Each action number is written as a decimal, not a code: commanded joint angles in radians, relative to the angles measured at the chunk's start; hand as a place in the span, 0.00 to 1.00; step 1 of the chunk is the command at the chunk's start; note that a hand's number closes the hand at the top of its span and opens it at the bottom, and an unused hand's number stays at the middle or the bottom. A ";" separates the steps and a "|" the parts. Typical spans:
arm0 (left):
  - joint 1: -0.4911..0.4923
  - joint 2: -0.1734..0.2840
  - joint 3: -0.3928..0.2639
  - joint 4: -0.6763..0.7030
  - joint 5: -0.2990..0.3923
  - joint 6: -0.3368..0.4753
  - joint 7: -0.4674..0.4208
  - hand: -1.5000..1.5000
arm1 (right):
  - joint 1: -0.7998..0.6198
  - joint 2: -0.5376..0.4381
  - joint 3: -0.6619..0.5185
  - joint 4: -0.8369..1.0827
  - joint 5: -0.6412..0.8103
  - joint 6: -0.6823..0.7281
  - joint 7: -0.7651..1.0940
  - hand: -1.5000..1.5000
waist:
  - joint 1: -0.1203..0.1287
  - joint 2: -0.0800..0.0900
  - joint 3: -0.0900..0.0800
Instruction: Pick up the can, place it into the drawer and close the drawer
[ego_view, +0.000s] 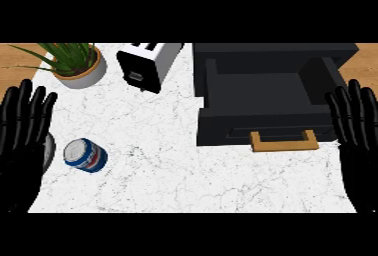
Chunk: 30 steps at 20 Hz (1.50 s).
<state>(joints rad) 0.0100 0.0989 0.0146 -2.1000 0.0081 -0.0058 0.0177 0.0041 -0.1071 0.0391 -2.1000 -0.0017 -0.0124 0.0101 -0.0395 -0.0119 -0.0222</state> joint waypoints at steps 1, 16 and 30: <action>-0.032 -0.034 -0.003 0.026 -0.044 0.053 -0.001 0.00 | -0.013 -0.014 -0.023 -0.043 -0.003 -0.003 0.049 0.00 | 0.035 0.011 0.022; 0.224 -0.099 0.043 -0.187 -0.294 0.490 0.448 0.00 | 0.088 -0.025 -0.166 0.004 -0.099 -0.029 0.216 0.00 | 0.039 0.011 0.023; 0.152 -0.099 -0.011 -0.078 -0.317 0.533 0.477 0.00 | 0.158 0.024 -0.163 0.015 -0.071 0.014 0.111 0.00 | 0.039 0.011 0.022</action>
<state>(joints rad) 0.1450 0.0016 0.0194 -2.1594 -0.3075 0.5286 0.4702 0.1230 -0.0920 -0.1078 -2.0865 -0.0550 -0.0278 0.1666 -0.0016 -0.0004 -0.0001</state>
